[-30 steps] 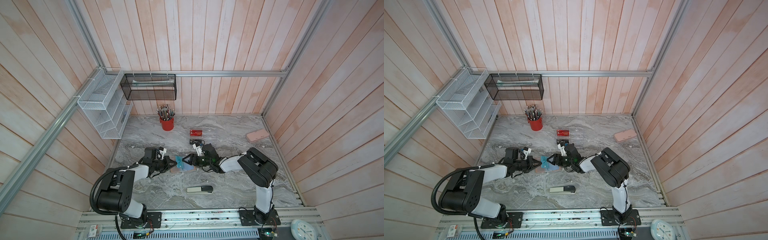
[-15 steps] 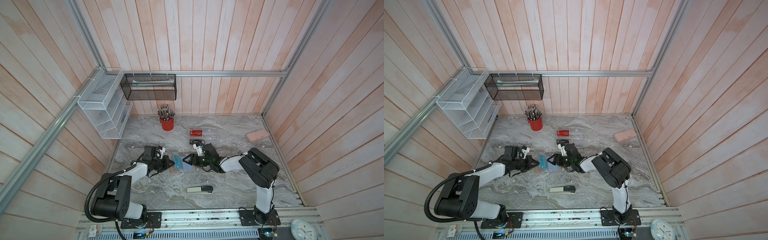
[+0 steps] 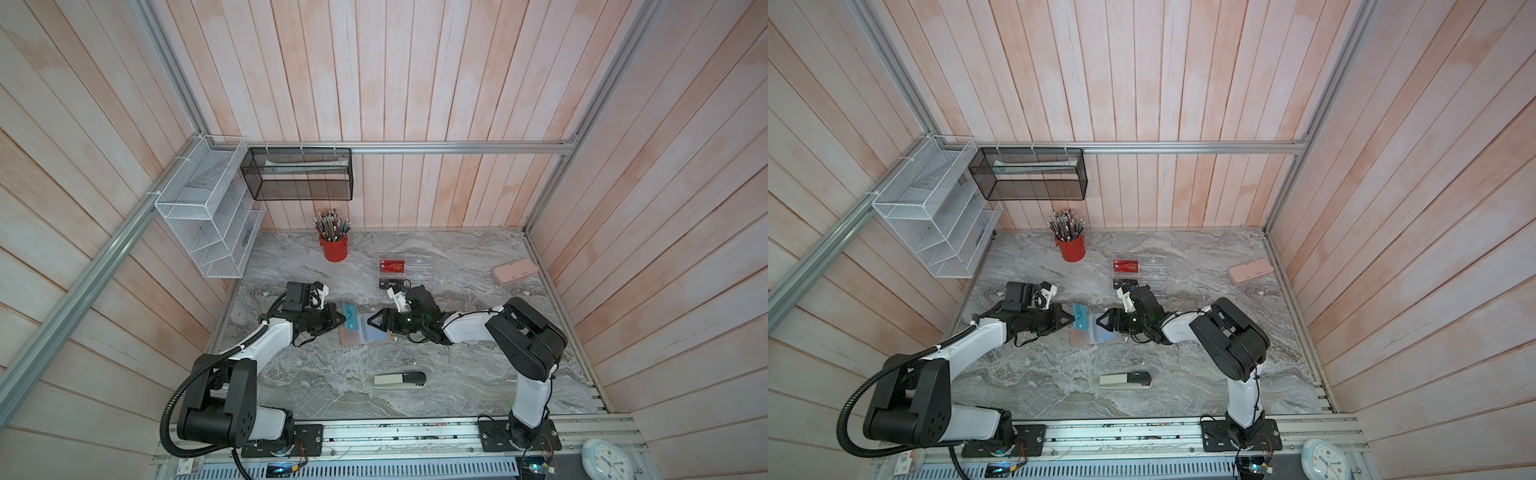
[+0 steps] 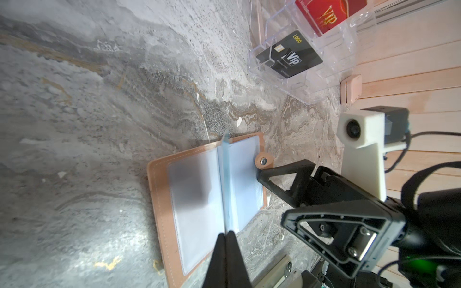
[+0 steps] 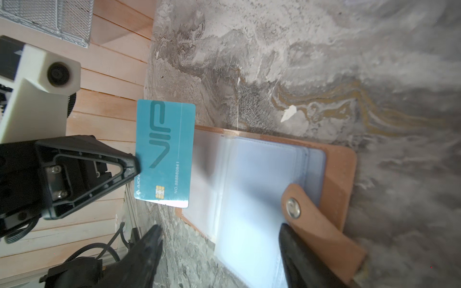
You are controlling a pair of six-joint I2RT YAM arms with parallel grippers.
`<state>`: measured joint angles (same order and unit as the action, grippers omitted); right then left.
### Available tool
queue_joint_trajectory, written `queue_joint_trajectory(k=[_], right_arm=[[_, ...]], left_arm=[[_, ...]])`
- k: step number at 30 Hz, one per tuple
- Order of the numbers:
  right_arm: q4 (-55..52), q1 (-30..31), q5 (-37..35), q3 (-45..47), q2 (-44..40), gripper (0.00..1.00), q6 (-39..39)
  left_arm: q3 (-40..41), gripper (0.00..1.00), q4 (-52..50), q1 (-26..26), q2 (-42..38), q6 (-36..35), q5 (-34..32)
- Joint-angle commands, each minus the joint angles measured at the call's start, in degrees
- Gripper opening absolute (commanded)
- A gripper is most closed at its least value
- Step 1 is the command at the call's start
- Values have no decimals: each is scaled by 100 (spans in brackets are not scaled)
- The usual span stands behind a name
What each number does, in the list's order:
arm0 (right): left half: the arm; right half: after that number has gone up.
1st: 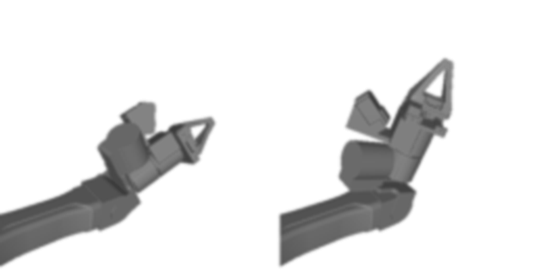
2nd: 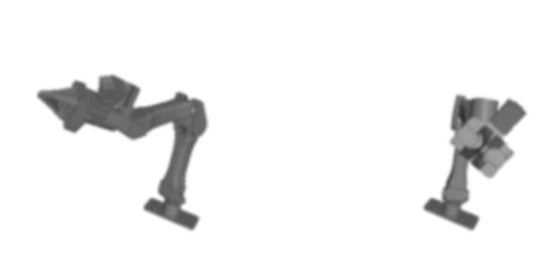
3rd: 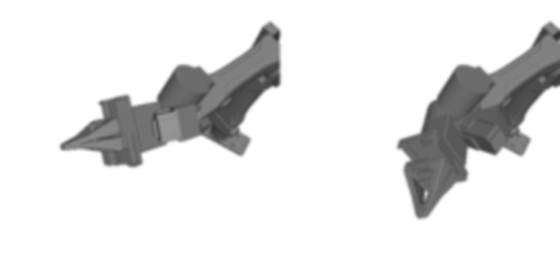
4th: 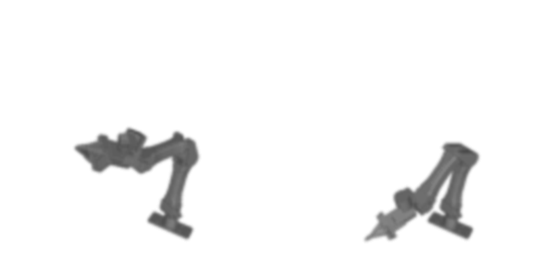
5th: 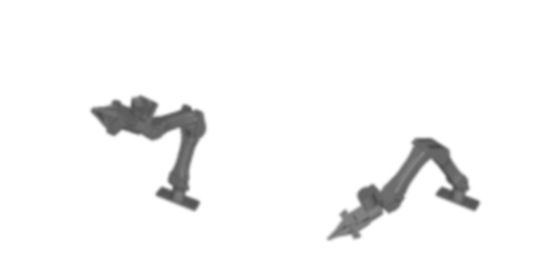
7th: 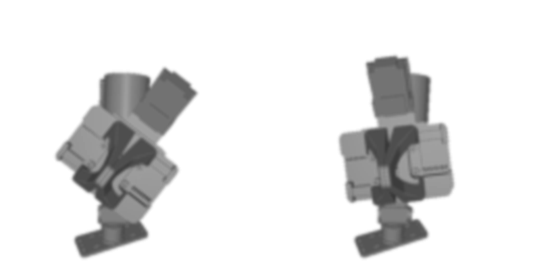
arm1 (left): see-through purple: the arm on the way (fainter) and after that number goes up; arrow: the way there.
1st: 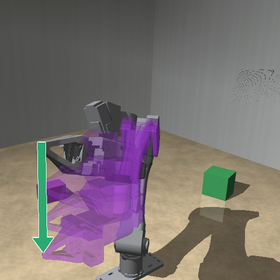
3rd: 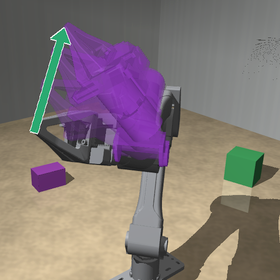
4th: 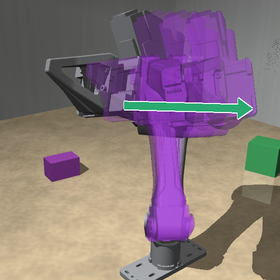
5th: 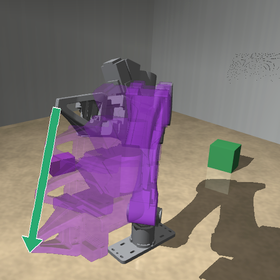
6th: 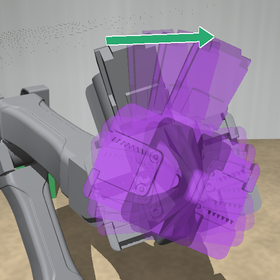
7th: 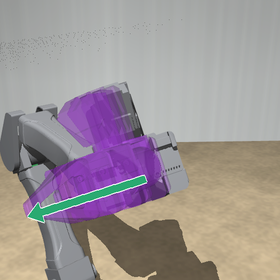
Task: Take the credit cards out of the card holder
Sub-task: Take out the credit card from the card slot.
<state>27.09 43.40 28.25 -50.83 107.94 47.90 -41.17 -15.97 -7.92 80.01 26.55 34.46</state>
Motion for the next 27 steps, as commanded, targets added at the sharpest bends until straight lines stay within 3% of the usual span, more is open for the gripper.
queue_joint_trajectory(k=[1, 14, 27], right_arm=[[-477, -25, -151, -150, -353, 76, -260], [-1649, -122, -549, -344, -1148, 88, -725], [-2723, -1070, -694, -82, -2259, 90, -1154]], left_arm=[[-288, 0, -402, -11, -135, -364, -265], [-1102, 0, -1103, -414, -170, -1046, -1096], [-2295, 0, -1553, -749, 291, -1841, -1421]])
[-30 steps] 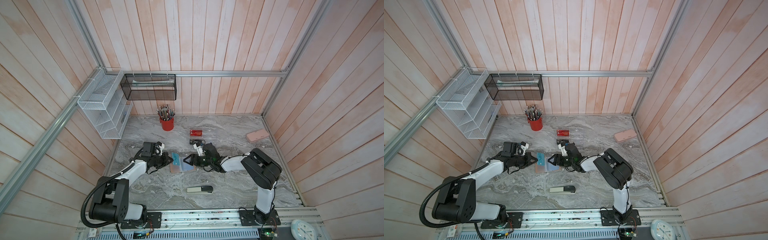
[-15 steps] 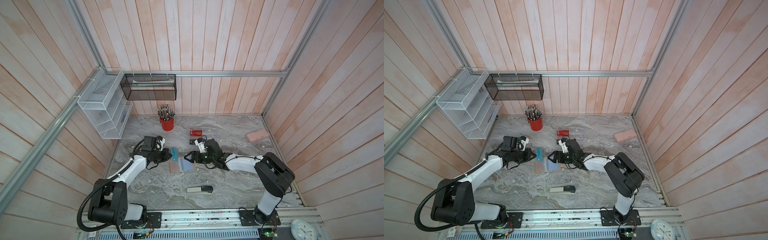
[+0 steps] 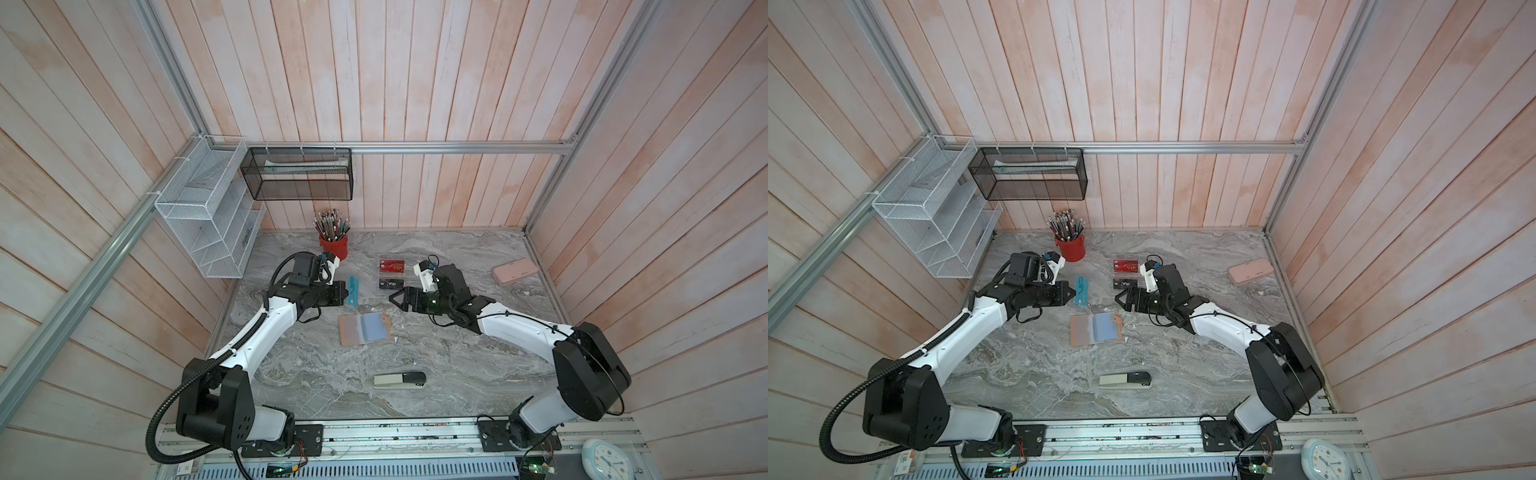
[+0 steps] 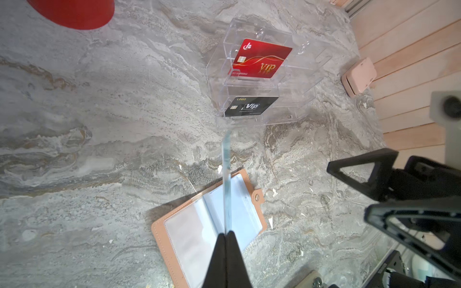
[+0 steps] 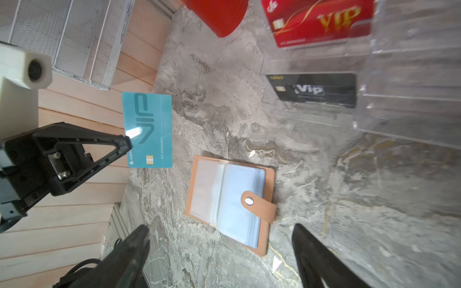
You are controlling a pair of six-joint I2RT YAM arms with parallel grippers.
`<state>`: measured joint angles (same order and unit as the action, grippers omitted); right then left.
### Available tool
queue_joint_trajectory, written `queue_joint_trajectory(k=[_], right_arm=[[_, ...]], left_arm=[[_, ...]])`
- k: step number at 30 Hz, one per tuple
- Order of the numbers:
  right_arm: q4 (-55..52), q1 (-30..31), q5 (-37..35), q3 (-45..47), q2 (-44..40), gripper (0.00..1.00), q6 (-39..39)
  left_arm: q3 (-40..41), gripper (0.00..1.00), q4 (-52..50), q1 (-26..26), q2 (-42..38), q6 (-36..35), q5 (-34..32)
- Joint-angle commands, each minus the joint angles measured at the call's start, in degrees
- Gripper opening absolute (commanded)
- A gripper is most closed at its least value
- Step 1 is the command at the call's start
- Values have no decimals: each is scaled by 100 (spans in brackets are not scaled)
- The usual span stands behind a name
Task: Take the credit cards out of the card holder
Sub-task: Take out the credit card from the card slot, then place the credit card in the storage box.
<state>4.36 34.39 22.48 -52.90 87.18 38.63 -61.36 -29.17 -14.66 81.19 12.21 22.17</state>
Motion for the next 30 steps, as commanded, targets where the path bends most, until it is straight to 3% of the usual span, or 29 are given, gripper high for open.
queue_joint_trajectory(k=[1, 14, 30], right_arm=[[-513, -240, -134, 138, -257, 90, -261], [-1296, -1137, -407, 207, -884, 98, -668], [-1212, -1812, -117, 175, -580, 98, -871]], left_arm=[[-366, 0, -259, -99, 228, -456, -221], [-1827, 0, -536, -331, 1284, -1423, -582], [-3502, 0, -711, -1222, 2809, -3748, -1321]])
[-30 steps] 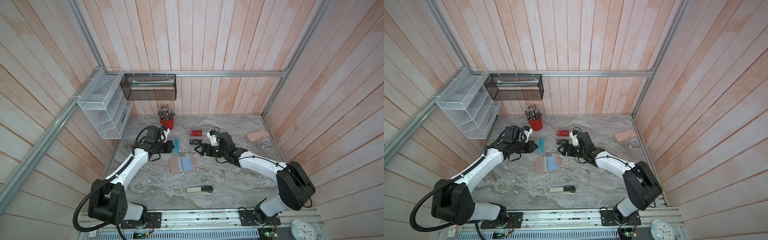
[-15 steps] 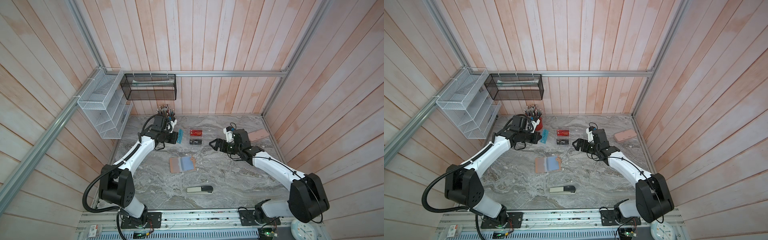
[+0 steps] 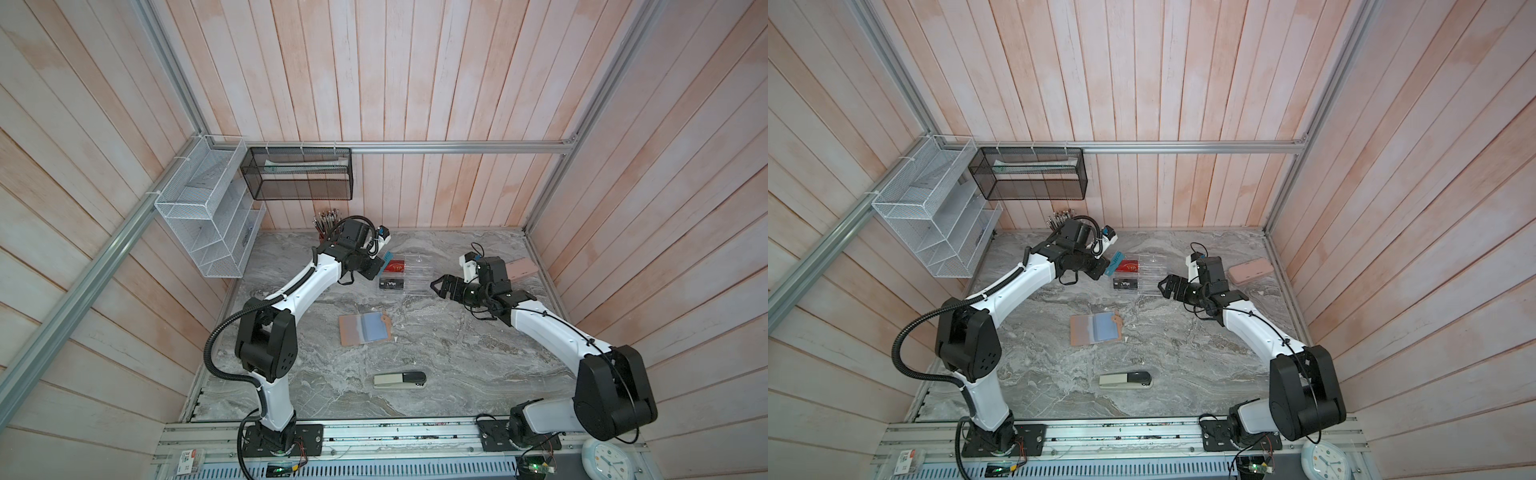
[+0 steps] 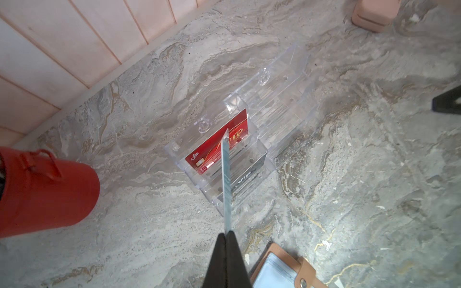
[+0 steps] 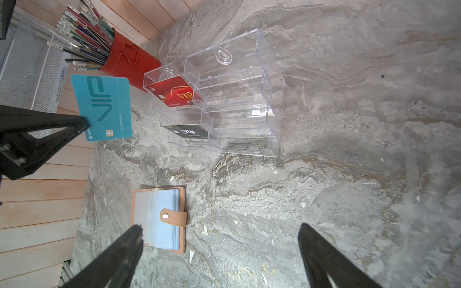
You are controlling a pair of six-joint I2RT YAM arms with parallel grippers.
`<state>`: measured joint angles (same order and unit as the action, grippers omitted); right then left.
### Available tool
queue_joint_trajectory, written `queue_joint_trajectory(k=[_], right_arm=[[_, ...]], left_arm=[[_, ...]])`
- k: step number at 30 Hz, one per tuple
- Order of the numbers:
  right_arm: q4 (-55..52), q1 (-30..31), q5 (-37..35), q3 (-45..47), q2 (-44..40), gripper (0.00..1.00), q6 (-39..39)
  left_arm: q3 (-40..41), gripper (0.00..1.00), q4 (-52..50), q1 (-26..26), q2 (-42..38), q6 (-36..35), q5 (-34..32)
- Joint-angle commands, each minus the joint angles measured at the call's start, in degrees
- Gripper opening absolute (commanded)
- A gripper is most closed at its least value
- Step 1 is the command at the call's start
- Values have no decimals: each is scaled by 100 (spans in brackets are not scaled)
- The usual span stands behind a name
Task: Take the credit cards out of the card holder
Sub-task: Place the credit card in the storage box.
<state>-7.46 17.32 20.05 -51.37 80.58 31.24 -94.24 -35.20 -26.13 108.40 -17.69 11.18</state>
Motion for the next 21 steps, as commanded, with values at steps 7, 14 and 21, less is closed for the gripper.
queue_joint_trajectory(k=[7, 14, 21], right_arm=[[72, -188, 186, 32, 307, 98, -228], [218, -194, 305, -32, 560, 98, -200], [313, -194, 396, -114, 734, 98, -206]], left_arm=[[-237, 0, 51, -161, 98, -2101, -274], [-78, 0, 324, -147, 135, -3527, -276], [-194, 0, 303, -172, 355, -4008, -186]])
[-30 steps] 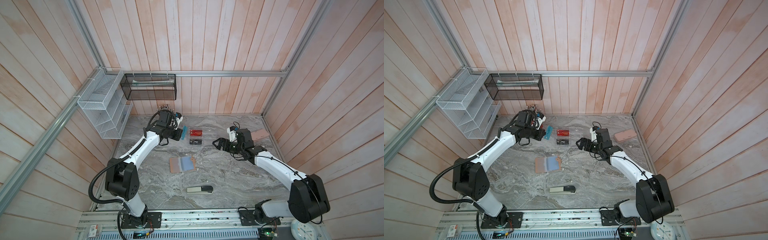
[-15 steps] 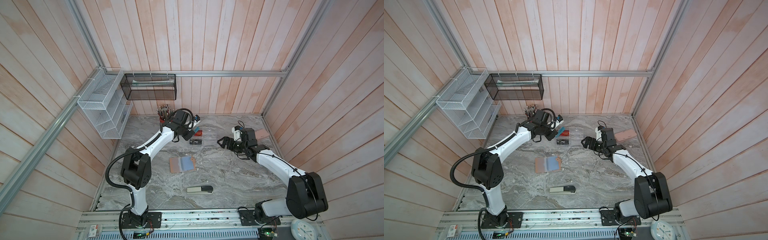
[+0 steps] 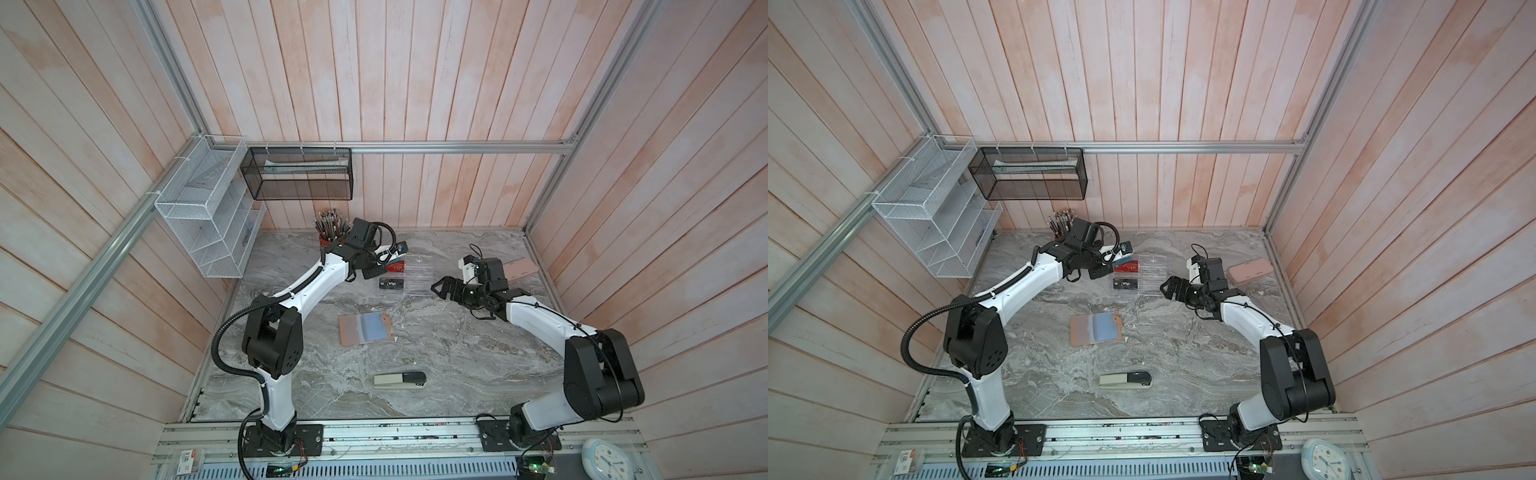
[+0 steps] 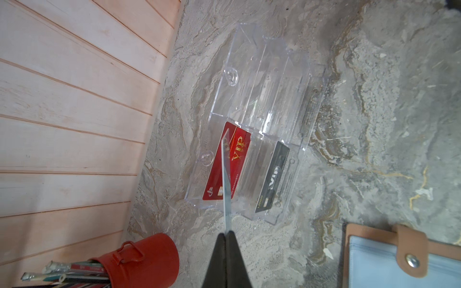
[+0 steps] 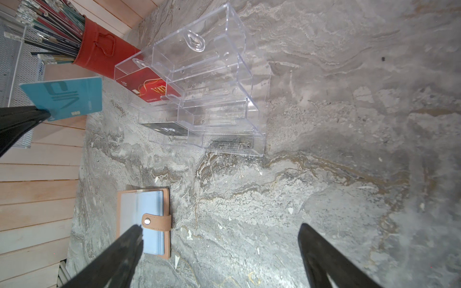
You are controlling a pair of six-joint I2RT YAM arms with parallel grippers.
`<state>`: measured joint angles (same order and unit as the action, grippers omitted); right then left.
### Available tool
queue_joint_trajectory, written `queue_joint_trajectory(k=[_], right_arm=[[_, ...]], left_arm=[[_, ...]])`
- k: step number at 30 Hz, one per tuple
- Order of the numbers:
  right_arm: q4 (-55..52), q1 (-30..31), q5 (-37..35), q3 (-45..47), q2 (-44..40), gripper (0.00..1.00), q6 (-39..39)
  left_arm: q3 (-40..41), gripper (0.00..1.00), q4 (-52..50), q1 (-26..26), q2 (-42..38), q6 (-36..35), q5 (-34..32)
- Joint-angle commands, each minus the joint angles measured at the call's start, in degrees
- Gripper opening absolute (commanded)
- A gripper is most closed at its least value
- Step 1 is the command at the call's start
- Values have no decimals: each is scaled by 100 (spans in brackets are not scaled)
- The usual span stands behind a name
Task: Take the credit cards out of the card holder
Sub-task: Place the credit card in the storage box.
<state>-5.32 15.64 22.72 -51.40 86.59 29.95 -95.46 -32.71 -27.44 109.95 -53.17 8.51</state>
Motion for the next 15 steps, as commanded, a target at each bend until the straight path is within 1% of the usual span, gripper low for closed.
queue_joint_trajectory(k=[1, 5, 9, 15], right_arm=[[109, -30, 136, -131, 167, 98, -78], [128, -26, 173, -254, 304, 98, -95], [162, -26, 204, -325, 375, 98, -95], [237, -26, 220, -267, 385, 98, -60]], left_arm=[[-69, 0, 54, -49, 232, -490, 67], [50, 0, 98, -60, 290, -579, 98], [90, 0, 185, -75, 324, -710, -24], [80, 0, 221, -119, 419, -953, -50]])
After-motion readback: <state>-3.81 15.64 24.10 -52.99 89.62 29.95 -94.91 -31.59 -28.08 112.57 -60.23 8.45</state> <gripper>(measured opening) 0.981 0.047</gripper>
